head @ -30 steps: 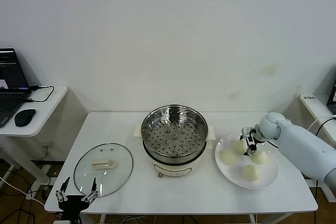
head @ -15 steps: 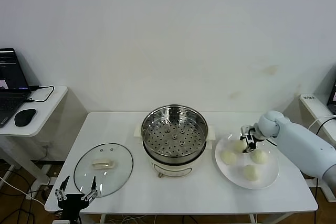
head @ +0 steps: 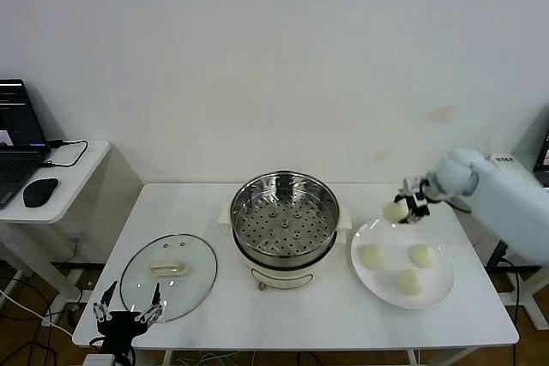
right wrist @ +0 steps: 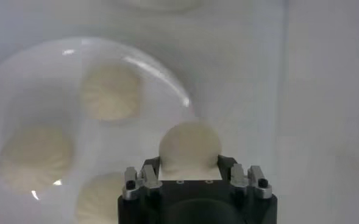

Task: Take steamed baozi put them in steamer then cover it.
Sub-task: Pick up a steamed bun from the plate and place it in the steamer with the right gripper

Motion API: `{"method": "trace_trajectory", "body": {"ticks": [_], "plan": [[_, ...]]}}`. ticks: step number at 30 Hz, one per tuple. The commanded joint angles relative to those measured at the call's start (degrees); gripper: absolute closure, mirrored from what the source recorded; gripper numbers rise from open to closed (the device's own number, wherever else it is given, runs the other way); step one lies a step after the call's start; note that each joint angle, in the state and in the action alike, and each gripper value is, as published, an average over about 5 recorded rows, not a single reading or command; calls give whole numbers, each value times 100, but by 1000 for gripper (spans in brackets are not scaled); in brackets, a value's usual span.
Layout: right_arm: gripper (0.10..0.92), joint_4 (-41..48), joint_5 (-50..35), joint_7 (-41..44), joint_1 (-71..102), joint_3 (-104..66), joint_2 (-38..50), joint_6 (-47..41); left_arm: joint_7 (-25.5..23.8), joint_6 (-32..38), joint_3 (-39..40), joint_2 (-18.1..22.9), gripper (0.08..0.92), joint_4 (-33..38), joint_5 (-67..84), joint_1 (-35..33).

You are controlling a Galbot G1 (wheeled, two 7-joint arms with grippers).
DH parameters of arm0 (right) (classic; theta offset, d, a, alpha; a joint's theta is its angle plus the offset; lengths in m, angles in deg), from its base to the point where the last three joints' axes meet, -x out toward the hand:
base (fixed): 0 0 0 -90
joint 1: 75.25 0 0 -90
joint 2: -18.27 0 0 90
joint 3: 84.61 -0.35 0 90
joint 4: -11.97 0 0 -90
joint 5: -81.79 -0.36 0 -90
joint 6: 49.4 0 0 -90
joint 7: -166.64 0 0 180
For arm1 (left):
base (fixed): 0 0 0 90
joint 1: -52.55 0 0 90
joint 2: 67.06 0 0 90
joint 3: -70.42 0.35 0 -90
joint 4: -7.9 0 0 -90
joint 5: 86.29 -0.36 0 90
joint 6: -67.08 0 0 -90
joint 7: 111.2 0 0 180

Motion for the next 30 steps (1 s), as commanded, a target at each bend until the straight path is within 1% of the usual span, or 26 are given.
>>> {"method": "trace_trajectory", "body": {"ticks": [1,8,12,17,23,30], "plan": [[424,-481,-1080,-164,-1879,1177,-399,122,-3,-6,-4,-28,177,-20,63,17],[423,-692,-1334,-597,-2023,1716,-1300,646,-16,-11,-33,-111,177,-106,111,133],[423,-655,-1236,-809,-1961,2103,-1874,1080,-29,-14,-40,-130,177,-139,108,164],[423,-304,-373,-971,-1706,2425,-2422,1834,-36,-14,-80,-127,177,-148,110,184],[419,309,514,-1065,-1351,2501,-2725,2769,-34,-13,-164,-107,177,-133,130,180],[414,871,1233,-1278,-928,2372,-2974,3321,-32,-22,-260,-126,177,-130,178,192]]}}
